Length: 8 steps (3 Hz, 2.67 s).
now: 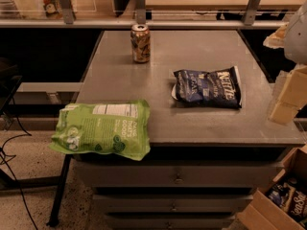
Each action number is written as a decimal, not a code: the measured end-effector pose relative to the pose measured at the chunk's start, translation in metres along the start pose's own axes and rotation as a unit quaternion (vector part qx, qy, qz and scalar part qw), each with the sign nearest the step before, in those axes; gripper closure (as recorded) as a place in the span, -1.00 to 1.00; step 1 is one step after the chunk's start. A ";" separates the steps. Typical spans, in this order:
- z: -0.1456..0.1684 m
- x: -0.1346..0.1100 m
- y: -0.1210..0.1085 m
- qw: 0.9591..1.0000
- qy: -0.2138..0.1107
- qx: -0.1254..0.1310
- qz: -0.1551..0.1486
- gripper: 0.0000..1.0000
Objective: Move orange can near green rice chip bag
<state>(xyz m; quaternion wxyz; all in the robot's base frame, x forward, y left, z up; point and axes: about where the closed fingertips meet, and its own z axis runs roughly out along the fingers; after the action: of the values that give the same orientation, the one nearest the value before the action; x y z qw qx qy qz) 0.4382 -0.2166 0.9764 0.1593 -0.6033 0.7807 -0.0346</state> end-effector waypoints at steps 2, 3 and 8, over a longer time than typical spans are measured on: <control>-0.001 -0.004 -0.007 1.000 -0.014 0.004 -0.001 -1.00; 0.011 -0.019 -0.041 0.999 -0.048 0.012 -0.003 -1.00; 0.106 -0.098 -0.205 0.939 -0.328 -0.031 -0.101 -1.00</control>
Offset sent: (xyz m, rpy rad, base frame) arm 0.0172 0.0034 0.0017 0.0546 -0.0131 0.0171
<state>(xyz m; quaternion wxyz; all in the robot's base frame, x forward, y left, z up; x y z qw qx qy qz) 0.6816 -0.1643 0.9471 0.3831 -0.6614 0.6209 0.1739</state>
